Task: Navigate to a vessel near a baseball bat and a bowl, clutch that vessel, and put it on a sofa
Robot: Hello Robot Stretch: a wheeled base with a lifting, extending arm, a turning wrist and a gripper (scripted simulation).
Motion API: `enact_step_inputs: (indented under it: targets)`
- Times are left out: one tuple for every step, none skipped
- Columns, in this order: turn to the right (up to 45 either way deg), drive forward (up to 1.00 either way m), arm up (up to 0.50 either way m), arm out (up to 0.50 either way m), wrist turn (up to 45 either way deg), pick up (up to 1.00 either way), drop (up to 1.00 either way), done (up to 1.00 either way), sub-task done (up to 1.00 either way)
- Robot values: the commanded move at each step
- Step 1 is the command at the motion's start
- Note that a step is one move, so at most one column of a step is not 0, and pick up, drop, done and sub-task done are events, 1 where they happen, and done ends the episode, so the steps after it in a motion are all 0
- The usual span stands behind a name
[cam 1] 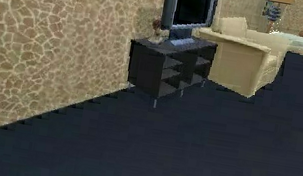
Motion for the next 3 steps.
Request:
enact_step_inputs:
  targets:
    - [-45.0, 0.00, 0.00, 0.00, 0.0, 0.00, 0.00, 0.00, 0.00]
    - [0.0, 0.05, 0.00, 0.00, 0.0, 0.00, 0.00, 0.00, 0.00]
    - [3.0, 0.00, 0.00, 0.00, 0.0, 0.00, 0.00, 0.00, 0.00]
